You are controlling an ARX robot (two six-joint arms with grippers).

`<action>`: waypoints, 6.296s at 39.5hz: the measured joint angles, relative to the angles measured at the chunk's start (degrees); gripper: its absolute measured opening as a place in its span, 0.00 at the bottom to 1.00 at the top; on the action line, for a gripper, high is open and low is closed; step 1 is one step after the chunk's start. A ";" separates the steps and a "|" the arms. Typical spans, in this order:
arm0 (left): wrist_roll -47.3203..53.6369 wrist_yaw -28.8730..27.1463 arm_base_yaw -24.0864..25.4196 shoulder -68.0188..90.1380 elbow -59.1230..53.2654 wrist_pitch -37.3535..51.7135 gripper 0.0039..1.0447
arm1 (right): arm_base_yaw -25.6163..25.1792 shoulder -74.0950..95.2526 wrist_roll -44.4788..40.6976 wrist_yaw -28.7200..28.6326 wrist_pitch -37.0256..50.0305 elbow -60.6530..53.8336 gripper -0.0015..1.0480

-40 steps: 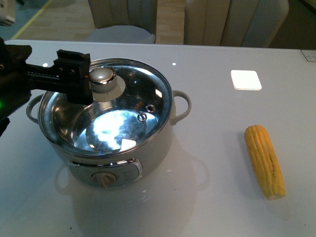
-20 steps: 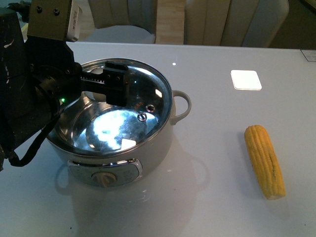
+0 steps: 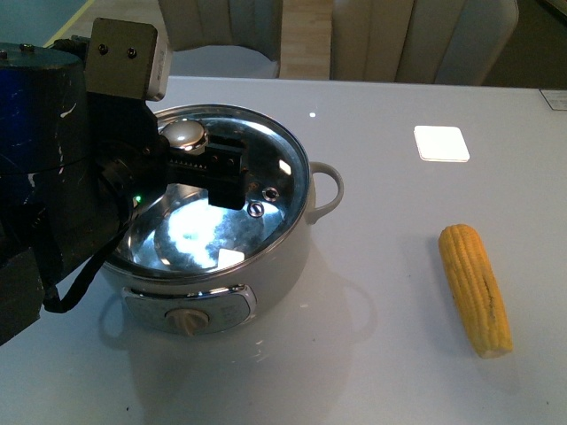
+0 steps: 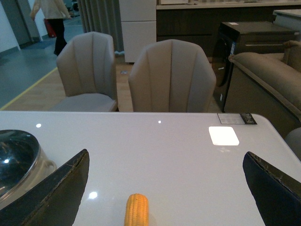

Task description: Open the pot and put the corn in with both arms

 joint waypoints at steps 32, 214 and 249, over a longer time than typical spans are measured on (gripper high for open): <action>-1.01 -1.31 -0.74 -0.83 1.03 -2.64 0.43 | 0.00 0.00 0.00 0.00 0.00 0.00 0.92; -5.51 13.38 40.02 -11.45 -3.45 4.04 0.94 | 0.00 -0.07 0.00 0.00 0.00 0.00 0.92; 0.46 8.11 24.68 -79.23 -37.42 -19.50 0.21 | 0.00 -0.04 -0.02 0.04 -0.09 0.00 0.92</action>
